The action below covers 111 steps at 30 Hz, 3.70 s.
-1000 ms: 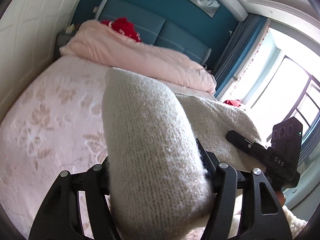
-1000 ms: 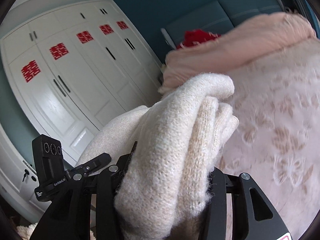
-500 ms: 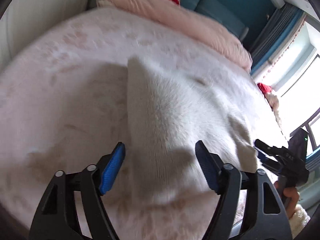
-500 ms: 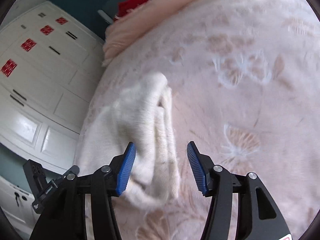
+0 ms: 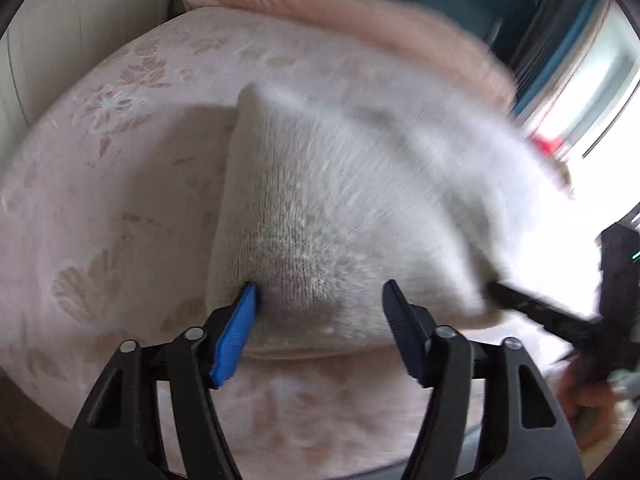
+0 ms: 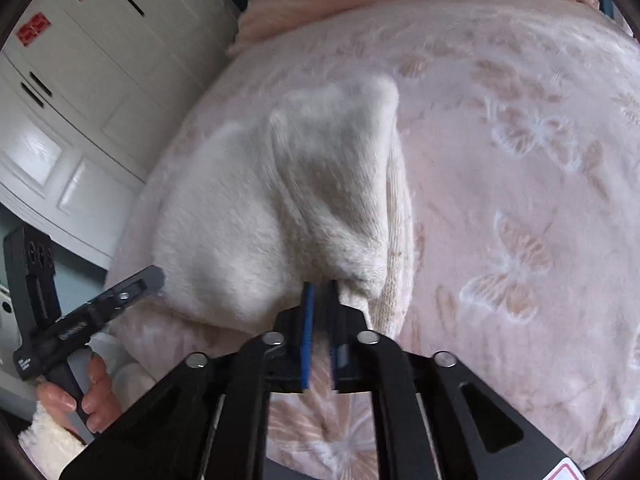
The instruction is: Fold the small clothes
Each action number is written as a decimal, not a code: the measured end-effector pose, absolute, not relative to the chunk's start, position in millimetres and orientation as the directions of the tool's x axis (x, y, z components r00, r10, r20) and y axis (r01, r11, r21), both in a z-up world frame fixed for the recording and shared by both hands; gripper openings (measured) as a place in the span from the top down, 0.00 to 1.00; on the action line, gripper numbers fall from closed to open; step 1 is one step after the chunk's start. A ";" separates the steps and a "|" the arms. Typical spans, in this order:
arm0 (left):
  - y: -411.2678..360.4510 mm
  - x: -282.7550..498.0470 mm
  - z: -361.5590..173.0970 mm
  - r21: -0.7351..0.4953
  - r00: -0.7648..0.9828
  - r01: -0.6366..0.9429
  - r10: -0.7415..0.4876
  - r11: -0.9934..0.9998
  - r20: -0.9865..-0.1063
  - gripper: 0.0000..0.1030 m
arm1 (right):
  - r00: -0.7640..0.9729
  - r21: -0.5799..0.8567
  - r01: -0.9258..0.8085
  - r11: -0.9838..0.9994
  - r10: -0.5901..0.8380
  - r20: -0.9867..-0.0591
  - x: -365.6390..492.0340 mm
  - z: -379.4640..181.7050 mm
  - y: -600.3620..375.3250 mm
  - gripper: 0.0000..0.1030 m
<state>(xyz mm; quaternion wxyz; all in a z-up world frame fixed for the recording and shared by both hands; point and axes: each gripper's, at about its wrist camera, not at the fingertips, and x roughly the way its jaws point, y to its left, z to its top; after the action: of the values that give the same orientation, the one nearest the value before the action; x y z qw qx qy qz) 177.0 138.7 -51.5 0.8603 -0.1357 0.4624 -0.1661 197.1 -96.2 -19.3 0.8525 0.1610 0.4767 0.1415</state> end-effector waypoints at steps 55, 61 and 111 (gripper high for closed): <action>108.4 191.3 -99.3 -0.277 0.419 0.161 -0.320 0.947 -0.850 0.40 | 0.436 0.386 -0.014 0.922 0.354 -0.827 276.8 -50.5 -88.2 0.62; 104.3 180.0 -75.6 -0.199 0.475 0.174 -0.259 0.964 -0.841 0.39 | 0.539 0.433 0.050 0.900 0.341 -0.770 233.7 -12.9 -114.3 0.53; 55.2 26.1 -57.9 0.109 0.709 0.123 -0.011 0.986 -0.705 0.09 | 0.654 0.019 0.204 0.979 -0.122 -0.746 50.0 -20.0 -79.4 0.19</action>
<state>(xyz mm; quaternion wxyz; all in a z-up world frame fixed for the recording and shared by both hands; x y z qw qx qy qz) 26.1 55.2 -57.9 0.9215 0.0739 0.3797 -0.0361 50.0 -79.4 -20.0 0.9080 0.0508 0.4060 -0.0899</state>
